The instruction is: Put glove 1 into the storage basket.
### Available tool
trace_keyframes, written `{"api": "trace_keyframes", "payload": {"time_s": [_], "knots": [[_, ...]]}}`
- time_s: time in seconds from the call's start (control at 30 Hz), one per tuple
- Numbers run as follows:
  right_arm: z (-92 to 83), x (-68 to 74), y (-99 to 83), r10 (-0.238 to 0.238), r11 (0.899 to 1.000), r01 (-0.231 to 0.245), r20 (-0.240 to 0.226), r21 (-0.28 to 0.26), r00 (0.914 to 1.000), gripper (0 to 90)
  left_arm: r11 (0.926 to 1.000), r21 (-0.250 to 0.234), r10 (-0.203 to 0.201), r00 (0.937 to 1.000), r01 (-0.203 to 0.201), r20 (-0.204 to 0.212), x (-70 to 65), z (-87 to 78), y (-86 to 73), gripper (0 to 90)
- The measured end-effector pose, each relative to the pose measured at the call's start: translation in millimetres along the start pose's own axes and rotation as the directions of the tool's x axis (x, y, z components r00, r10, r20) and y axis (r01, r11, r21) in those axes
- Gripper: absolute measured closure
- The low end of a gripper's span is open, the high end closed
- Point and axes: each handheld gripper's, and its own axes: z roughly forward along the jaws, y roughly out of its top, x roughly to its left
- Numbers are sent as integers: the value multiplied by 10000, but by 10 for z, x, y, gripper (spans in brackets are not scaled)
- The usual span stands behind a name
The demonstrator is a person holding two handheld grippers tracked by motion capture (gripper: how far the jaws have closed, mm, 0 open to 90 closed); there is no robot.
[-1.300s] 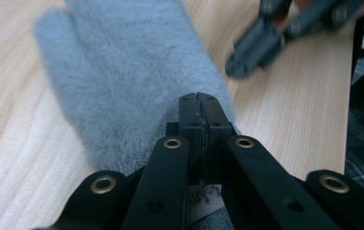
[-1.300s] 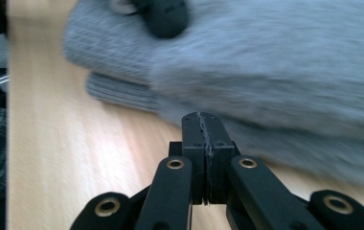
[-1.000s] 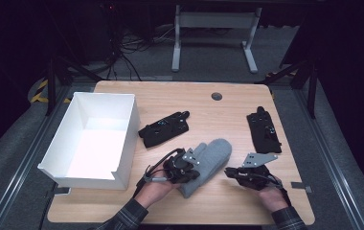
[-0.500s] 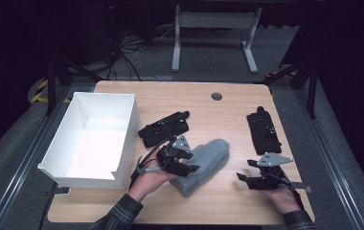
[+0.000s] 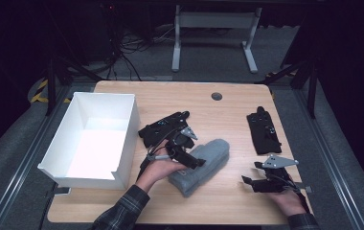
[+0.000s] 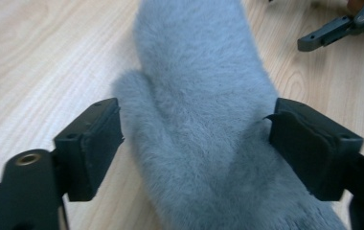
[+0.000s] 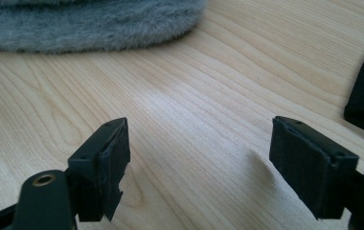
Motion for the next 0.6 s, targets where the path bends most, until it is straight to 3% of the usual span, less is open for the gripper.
{"api": "trace_keyframes", "payload": {"time_s": [0.13, 0.2, 0.6], "knots": [[21, 10, -7, -35, 9999, 36, -46, 129, 10000, 226, 9996, 263, -107, 9999, 109, -84, -38, 119, -20, 137], [31, 19, -4, -98, 9998, 99, -64, 186, 9999, 226, 9979, 645, 9, 9993, 15, -373, -79, 204, -43, 110], [51, 30, -6, -253, 9993, 256, -105, 272, 9996, 228, 9890, 1464, 242, 9993, -199, -277, -97, 340, -68, 116]]}}
